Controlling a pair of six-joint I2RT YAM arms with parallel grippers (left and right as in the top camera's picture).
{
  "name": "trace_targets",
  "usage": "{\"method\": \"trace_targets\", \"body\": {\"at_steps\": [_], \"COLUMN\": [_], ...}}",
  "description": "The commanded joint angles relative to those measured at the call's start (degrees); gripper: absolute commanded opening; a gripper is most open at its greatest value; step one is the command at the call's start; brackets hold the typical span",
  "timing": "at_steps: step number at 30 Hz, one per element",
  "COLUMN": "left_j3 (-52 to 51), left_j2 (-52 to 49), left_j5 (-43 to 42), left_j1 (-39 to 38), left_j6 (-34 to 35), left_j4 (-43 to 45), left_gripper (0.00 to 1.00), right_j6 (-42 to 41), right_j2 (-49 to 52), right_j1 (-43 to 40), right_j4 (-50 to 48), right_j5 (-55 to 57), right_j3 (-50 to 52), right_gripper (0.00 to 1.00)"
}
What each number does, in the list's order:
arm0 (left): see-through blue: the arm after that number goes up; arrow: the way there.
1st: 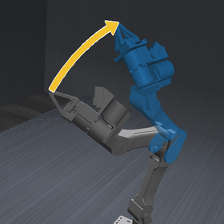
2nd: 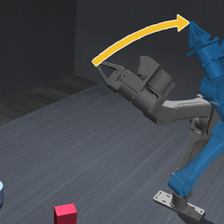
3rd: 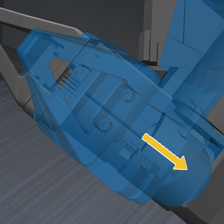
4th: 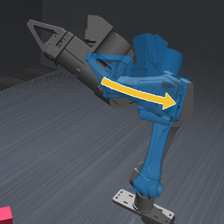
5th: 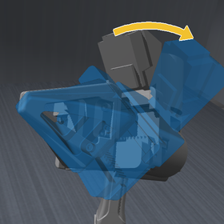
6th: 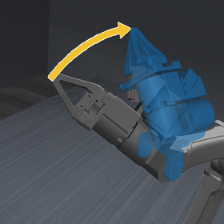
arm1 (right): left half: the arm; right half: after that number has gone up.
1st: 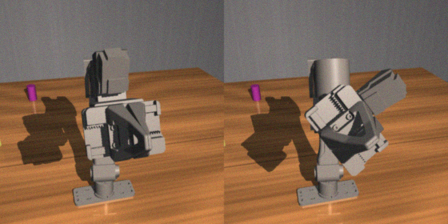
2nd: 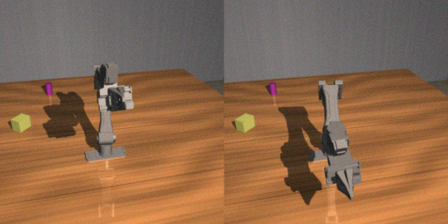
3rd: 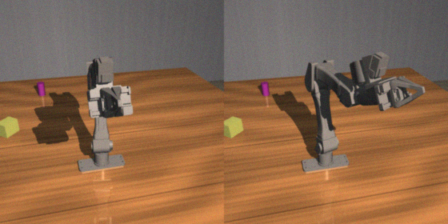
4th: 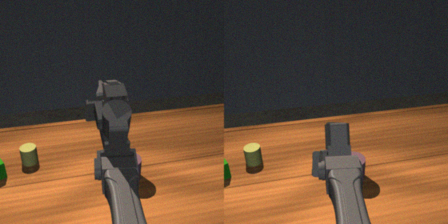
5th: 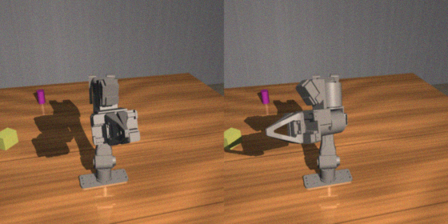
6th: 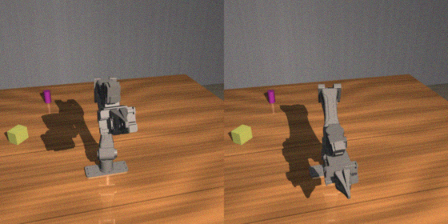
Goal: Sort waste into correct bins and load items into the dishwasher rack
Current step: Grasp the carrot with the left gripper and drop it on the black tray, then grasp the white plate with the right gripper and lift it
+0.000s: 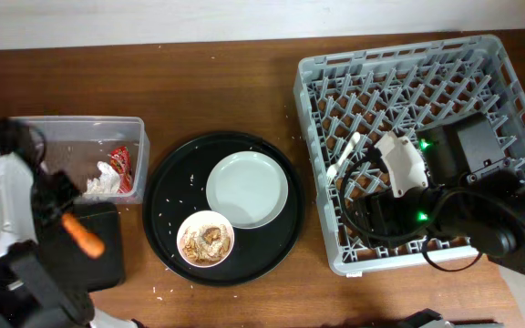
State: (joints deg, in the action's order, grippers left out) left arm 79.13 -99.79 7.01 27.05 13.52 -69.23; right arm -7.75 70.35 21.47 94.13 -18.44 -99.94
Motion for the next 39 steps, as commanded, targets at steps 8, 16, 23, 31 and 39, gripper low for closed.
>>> {"method": "trace_targets", "body": {"at_steps": [8, 16, 23, 31, 39], "left_j3": [-18.27, -11.37, -10.91, -7.67, -7.67], "left_j2": [7.43, 31.01, 30.64, 33.27, 33.27], "left_j5": [-16.83, -31.23, -17.51, -12.85, -12.55], "left_j1": [17.59, -8.04, -35.95, -30.62, -30.62], "left_j6": [10.23, -18.99, -18.99, -12.24, -12.22], "left_j4": [10.36, 14.86, 17.7, 5.49, 5.49], "left_gripper": [0.99, 0.99, 0.89, 0.99, 0.99], "right_j6": [-0.26, -0.26, -8.72, -19.8, -25.4], "right_j2": [-0.13, 0.48, 13.2, 46.42, 53.9], "right_j1": [0.37, 0.31, 0.37, 9.22, 9.62], "right_j4": [-0.22, -2.58, -8.28, -31.26, -35.23], "right_j5": [0.07, 0.07, 1.75, 10.64, 12.9], "right_j3": [-0.33, -0.33, 0.0, 7.52, 8.39], "right_gripper": [0.69, 0.78, 0.53, 0.51, 0.3]}}
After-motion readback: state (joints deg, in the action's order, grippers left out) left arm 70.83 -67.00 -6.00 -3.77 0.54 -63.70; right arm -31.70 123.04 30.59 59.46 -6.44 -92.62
